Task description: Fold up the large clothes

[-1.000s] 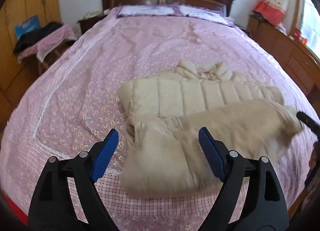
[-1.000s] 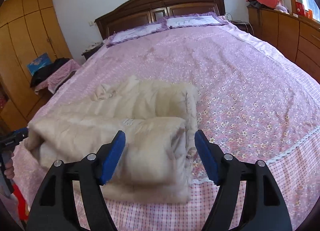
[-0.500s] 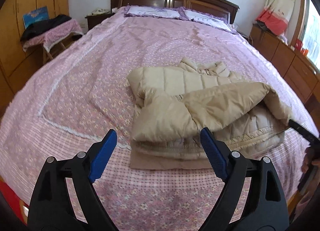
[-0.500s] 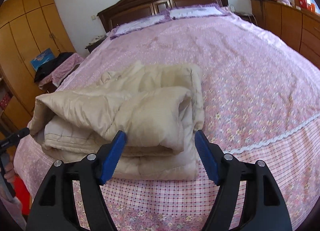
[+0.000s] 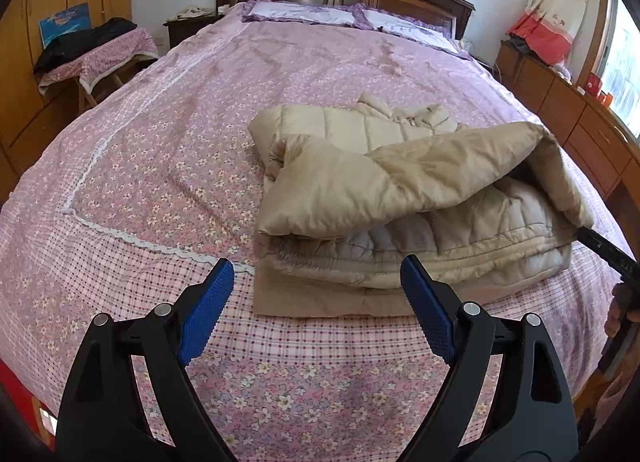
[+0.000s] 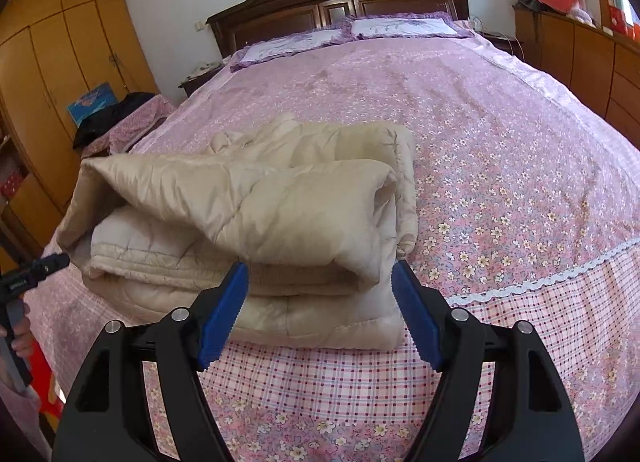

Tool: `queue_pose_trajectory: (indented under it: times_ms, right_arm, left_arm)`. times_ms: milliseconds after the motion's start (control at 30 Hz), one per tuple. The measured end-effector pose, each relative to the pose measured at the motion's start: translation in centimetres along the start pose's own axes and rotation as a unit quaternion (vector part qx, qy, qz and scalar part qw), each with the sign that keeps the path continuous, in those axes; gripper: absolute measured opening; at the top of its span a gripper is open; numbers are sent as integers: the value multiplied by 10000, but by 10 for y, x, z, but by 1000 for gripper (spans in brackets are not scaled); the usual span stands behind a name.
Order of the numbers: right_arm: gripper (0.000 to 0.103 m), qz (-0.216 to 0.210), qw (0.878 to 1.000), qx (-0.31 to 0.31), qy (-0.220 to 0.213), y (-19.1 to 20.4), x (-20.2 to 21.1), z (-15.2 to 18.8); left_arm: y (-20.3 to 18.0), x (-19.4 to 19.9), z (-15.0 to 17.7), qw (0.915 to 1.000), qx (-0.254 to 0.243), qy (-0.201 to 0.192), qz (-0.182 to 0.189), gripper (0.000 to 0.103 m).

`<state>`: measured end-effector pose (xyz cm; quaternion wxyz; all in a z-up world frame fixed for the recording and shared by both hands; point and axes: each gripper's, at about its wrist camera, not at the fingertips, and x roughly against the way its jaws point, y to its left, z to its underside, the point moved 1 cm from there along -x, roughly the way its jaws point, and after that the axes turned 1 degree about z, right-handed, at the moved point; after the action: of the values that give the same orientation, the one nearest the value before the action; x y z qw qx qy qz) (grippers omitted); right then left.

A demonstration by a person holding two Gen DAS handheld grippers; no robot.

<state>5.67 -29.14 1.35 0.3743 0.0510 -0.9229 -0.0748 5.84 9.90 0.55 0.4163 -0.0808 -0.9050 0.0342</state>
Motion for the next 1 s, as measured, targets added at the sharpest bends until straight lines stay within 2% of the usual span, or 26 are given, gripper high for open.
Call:
queue_pose_trajectory:
  times_ms: [67, 100, 167, 200, 233, 267, 300, 333, 500, 700, 767, 833, 1000]
  right_arm:
    - [72, 1, 10000, -65, -8, 0, -4, -2]
    - [68, -15, 9999, -118, -13, -1, -6, -4]
    - [55, -41, 9998, -186, 12, -2, -10, -8]
    - [41, -42, 9998, -170, 15, -2, -11, -9]
    - [24, -47, 9999, -132, 4, -1, -10, -11]
    - [13, 69, 10000, -44, -28, 2, -9, -13]
    - [6, 149, 9999, 8, -79, 2, -6, -15]
    - [5, 71, 9998, -30, -158, 1, -2, -19]
    - [3, 45, 9981, -223, -574, -6, 14, -57]
    - [3, 356, 9959, -55, -827, -1, -5, -117]
    - [3, 467, 9956, -93, -809, -4, -20, -133]
    - [3, 564, 9955, -234, -723, -12, -42, -146]
    - [3, 724, 9963, -318, -342, -26, -91, -148]
  left_arm:
    - [1, -4, -4, 10000, -13, -4, -65, 84]
    - [2, -8, -7, 9999, -3, 16, -103, 81]
    - [5, -16, -13, 9998, 98, 135, -60, 54]
    - [7, -20, -15, 9996, 181, 218, 15, 45]
    - [10, -23, -17, 9991, 276, 306, 105, 32]
    - [13, -26, -18, 9977, 443, 445, 267, 19]
    - [14, -26, -18, 9965, 519, 515, 399, 15]
    - [14, -24, -21, 9958, 536, 537, 510, 8]
    - [12, -13, -46, 9964, 493, 324, 615, 4]
    - [7, -12, -113, 9985, 451, -177, 267, 4]
    - [3, -20, -138, 9987, 398, -314, 16, 3]
    - [3, -30, -153, 9986, 438, -310, -34, 3]
    - [9, -82, -176, 9981, 568, -17, -224, 3]
